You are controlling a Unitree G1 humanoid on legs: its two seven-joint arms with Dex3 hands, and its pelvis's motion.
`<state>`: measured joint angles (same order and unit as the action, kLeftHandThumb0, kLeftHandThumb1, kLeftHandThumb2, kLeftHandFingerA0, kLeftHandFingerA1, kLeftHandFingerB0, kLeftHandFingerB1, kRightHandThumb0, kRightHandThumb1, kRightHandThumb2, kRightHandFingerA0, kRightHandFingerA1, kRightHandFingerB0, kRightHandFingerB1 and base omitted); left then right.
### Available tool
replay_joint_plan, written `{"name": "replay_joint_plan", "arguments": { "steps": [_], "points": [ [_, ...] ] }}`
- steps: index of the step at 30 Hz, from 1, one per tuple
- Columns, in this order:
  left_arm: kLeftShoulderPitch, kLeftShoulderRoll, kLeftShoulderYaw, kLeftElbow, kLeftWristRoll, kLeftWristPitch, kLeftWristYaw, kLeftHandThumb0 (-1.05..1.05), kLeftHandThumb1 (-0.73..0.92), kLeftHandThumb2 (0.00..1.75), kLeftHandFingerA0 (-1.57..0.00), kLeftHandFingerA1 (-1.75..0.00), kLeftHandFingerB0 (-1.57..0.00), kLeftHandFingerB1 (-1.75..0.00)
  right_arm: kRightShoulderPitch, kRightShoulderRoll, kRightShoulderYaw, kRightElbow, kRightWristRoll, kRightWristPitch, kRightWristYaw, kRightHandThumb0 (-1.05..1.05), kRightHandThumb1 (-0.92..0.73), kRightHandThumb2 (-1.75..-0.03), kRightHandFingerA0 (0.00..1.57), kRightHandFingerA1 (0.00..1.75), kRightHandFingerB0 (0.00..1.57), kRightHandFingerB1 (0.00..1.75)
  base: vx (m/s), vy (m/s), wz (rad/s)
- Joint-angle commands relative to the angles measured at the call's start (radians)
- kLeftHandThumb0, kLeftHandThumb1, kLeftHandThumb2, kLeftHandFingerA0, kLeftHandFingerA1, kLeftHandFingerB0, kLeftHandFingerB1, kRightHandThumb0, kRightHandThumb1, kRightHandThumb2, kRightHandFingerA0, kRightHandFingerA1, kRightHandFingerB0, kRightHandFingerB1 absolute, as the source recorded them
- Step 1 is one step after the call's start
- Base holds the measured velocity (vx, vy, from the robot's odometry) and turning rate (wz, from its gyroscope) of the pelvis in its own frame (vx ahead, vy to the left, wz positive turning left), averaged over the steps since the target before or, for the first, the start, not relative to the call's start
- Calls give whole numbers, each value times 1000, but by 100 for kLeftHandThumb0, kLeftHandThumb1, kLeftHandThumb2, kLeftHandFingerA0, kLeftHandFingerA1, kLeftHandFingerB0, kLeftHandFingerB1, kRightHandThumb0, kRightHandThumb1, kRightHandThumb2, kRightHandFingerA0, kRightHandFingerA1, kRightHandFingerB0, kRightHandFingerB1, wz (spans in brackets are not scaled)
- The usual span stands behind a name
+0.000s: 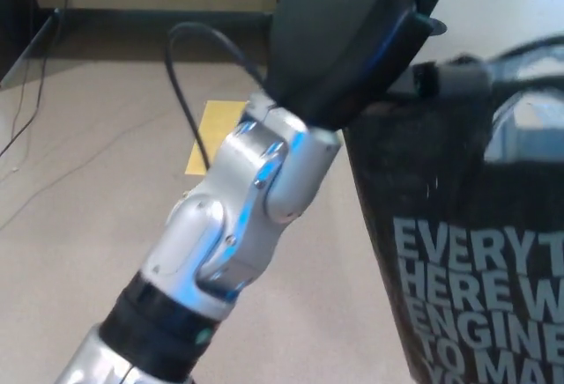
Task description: A person is holding a plastic bag and the robot extends its left hand to grab the bag by hooking its thumb into the holes at the top and brings its hand down by its side. Then it extends its arm again to hand the plastic bag back to the person.
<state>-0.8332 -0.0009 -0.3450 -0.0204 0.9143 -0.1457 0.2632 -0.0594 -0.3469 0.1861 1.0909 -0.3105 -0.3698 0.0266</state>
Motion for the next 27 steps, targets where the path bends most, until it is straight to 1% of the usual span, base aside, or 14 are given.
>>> {"name": "replay_joint_plan", "arguments": {
  "steps": [1,2,3,4,6,7,11,13,14,17,21,22,26,27],
  "points": [
    [209,153,45,-223,-114,61,-302,-84,46,88,0,0,0,-2,29,-3,-1,11,-1,9,-17,-50,-63,-91,58,62,42,51,0,0,0],
    [252,172,54,-256,-117,57,-303,-83,46,87,0,0,0,-2,40,-6,-1,7,0,6,-15,-45,-75,-63,65,50,47,37,0,0,0],
    [293,191,71,-278,-135,44,-296,-84,47,87,0,0,0,0,45,-5,-2,8,1,3,-15,-45,-75,-63,65,50,47,37,0,0,0],
    [369,220,100,-318,-171,23,-287,-84,47,87,0,-4,0,0,57,-5,-3,11,3,-5,-14,-50,-63,-90,59,62,42,51,0,0,0],
    [448,242,118,-367,-197,17,-292,-84,47,88,0,-5,0,0,85,-11,-5,7,6,-16,-15,-50,-63,-90,58,61,42,50,0,0,0],
    [537,259,136,-414,-207,5,-278,-84,47,87,0,-5,0,0,117,-15,-9,2,9,-27,-19,-44,-74,-63,64,49,47,37,0,0,0],
    [801,311,218,-488,-246,-81,-196,-70,40,84,0,-30,0,-13,176,-9,-18,0,19,-53,-31,-43,-74,-62,64,54,47,37,0,0,0],
    [935,338,282,-435,-288,-175,-118,-71,44,83,-6,-46,-6,-14,177,-5,-17,1,15,-47,-44,-44,-74,-63,62,49,49,38,0,0,0],
    [977,345,302,-394,-297,-217,-77,-72,53,56,-16,-40,-4,-23,176,-7,-6,-4,-2,-39,-59,-46,-75,-63,62,49,49,37,0,0,0],
    [1098,354,361,-217,-306,-329,51,-69,43,76,-8,-42,-5,-26,164,-11,8,-7,-24,-14,-76,-48,-76,-63,62,48,48,37,0,0,0],
    [1180,354,420,-44,-328,-391,120,-70,44,73,-11,-41,-9,-28,120,5,-8,23,1,48,-43,-50,-73,-63,48,40,44,36,0,0,0],
    [1196,355,434,61,-340,-439,159,-34,24,85,-3,-50,0,-49,84,3,-11,38,13,118,20,-62,-65,-94,35,50,29,46,0,0,0],
    [1204,360,459,207,-355,-500,191,-34,23,84,-4,-51,0,-49,44,-1,-11,47,9,138,22,-58,-61,-90,29,48,32,47,0,0,0],
    [1214,361,463,233,-363,-510,183,-67,42,72,-13,-45,-6,-32,37,-2,-2,44,0,167,23,-62,-62,-90,26,45,30,46,0,0,0]
  ]
}}
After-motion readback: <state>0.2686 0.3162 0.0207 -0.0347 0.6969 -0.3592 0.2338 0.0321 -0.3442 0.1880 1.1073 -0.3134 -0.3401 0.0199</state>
